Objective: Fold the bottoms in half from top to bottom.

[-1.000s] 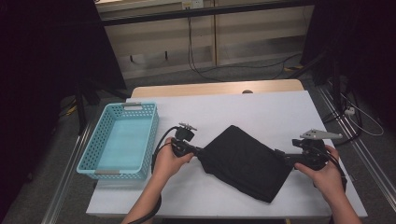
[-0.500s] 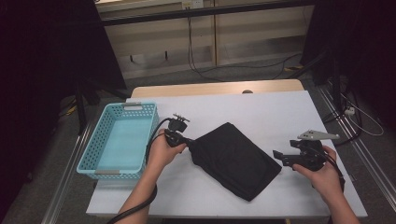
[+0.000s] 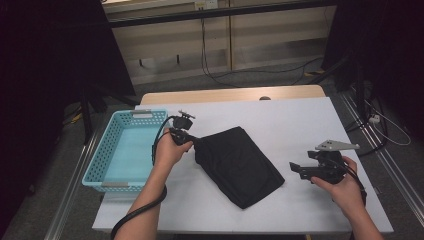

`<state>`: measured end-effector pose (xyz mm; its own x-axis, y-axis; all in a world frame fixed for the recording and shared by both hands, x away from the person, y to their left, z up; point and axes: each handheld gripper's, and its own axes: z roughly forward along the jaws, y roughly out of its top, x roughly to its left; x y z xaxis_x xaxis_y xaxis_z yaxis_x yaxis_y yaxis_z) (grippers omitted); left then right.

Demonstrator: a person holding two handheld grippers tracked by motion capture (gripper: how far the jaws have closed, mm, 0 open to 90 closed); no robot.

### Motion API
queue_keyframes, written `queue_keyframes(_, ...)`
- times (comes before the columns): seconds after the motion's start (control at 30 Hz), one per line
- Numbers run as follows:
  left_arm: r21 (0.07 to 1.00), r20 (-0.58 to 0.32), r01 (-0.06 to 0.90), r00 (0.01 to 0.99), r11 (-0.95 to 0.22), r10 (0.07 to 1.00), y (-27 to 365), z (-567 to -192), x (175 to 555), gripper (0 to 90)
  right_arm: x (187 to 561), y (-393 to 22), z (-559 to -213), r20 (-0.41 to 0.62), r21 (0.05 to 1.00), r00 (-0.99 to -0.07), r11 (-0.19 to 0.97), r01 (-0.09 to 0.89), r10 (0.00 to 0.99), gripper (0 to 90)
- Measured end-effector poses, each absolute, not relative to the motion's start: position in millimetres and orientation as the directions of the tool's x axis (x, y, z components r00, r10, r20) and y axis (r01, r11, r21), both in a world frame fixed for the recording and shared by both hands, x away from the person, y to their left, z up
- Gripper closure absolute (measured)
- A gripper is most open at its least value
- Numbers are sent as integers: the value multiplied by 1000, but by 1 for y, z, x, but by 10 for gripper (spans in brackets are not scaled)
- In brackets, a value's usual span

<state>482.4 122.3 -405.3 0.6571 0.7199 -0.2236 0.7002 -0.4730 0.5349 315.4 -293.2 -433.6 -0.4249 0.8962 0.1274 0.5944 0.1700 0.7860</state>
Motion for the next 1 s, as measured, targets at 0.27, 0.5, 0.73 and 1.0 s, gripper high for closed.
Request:
queue_keyframes(0.27, 576, -173, 708, 594, -408, 786, 132, -407, 473, 339, 315, -293, -434, 128, 785, -425, 170, 595, 896, 168)
queue_keyframes(0.5, 564, -180, 728, 569, -390, 802, 135, -426, 460, 340, 315, -289, -433, 127, 782, -435, 179, 596, 892, 167)
queue_keyframes(0.73, 555, -238, 760, 535, -339, 811, 134, -441, 454, 473, 315, -287, -433, 124, 784, -440, 184, 593, 889, 167)
queue_keyframes(1.0, 535, -286, 784, 517, -313, 807, 136, -442, 447, 738, 315, -284, -433, 121, 782, -451, 195, 593, 884, 167)
